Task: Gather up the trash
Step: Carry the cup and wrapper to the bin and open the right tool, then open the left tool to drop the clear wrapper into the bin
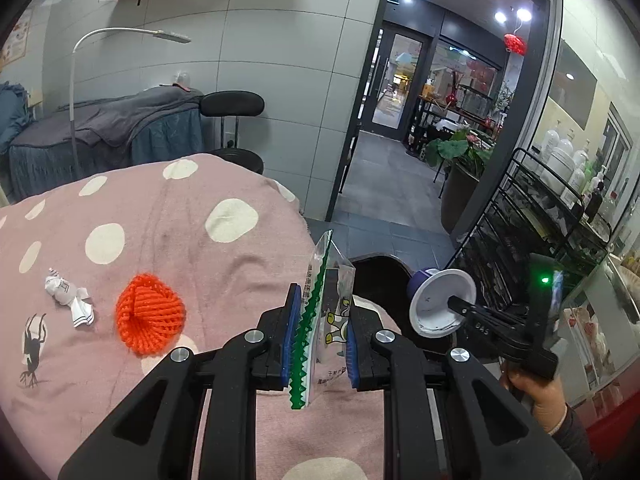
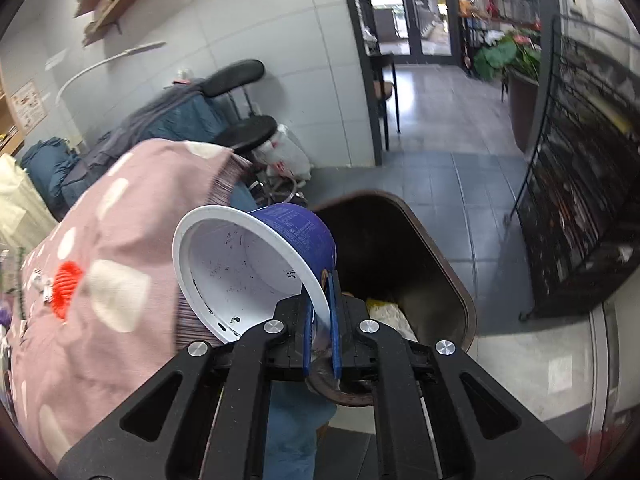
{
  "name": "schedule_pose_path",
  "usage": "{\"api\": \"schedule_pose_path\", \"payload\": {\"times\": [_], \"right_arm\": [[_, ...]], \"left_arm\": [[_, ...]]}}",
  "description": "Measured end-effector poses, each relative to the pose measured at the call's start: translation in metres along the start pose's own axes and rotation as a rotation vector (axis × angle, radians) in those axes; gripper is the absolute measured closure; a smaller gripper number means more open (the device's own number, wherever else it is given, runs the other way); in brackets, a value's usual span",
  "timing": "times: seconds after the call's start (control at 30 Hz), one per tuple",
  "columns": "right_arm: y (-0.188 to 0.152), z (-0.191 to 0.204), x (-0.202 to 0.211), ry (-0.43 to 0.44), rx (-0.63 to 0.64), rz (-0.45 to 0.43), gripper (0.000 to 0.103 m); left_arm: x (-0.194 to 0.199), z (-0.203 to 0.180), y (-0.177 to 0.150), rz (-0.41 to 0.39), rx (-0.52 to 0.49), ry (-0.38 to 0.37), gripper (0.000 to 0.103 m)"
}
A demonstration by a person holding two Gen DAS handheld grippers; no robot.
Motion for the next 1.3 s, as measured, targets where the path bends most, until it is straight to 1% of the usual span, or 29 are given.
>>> {"api": "schedule_pose_path", "payload": {"times": [0.2, 0.33, 0.57, 0.67, 0.7, 0.77, 0.83, 0.87, 0.97, 1.17, 1.27, 1.3], "right_arm": [[-0.023, -0.029, -0.059, -0.031, -0.040, 0.108, 0.095], [-0.034, -0.043, -0.095, -0.031, -0.082, 0.188, 0.095], [-0.058, -0.057, -0.140, -0.075, -0.099, 0.291, 0.095], [-0.064, -0.063, -0.149, -0.087, -0.122, 0.314, 0.094], [-0.067, -0.063, -0.150, -0.092, -0.126, 0.319, 0.091], [-0.071, -0.063, -0.149, -0.096, -0.136, 0.318, 0.078], [-0.074, -0.062, -0.146, -0.102, -0.139, 0.304, 0.040], [-0.074, -0.062, -0.141, -0.112, -0.141, 0.289, 0.036], [-0.075, -0.061, -0.131, -0.113, -0.139, 0.267, 0.036], [-0.076, -0.065, -0.099, -0.111, -0.179, 0.214, 0.035], [-0.081, -0.068, -0.084, -0.112, -0.201, 0.198, 0.033], [-0.083, -0.070, -0.078, -0.117, -0.207, 0.192, 0.030]], "left_arm": [[-0.007, -0.022, -0.007, 0.016, -0.038, -0.020, 0.084], [-0.009, -0.035, -0.012, 0.028, -0.057, -0.034, 0.084], [-0.011, -0.051, -0.018, 0.042, -0.083, -0.058, 0.084], [-0.014, -0.056, -0.020, 0.052, -0.089, -0.069, 0.084], [-0.015, -0.057, -0.021, 0.054, -0.092, -0.070, 0.084], [-0.017, -0.061, -0.022, 0.059, -0.096, -0.076, 0.084], [-0.019, -0.064, -0.023, 0.066, -0.098, -0.083, 0.084], [-0.021, -0.066, -0.024, 0.070, -0.102, -0.087, 0.084], [-0.026, -0.072, -0.026, 0.085, -0.106, -0.095, 0.084], [-0.044, -0.093, -0.035, 0.144, -0.121, -0.136, 0.084], [-0.057, -0.108, -0.042, 0.173, -0.144, -0.153, 0.084], [-0.061, -0.114, -0.045, 0.182, -0.156, -0.158, 0.084]]}}
Point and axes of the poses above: each gripper's, at about its wrist camera, not at the fingertips, and x roughly against the way its jaws point, z to its left, y to its top, the point moved 10 cm from there along -x, roughly the way its jaws point, and after that the axes turned 13 degrees about x, right-handed, at the moved point
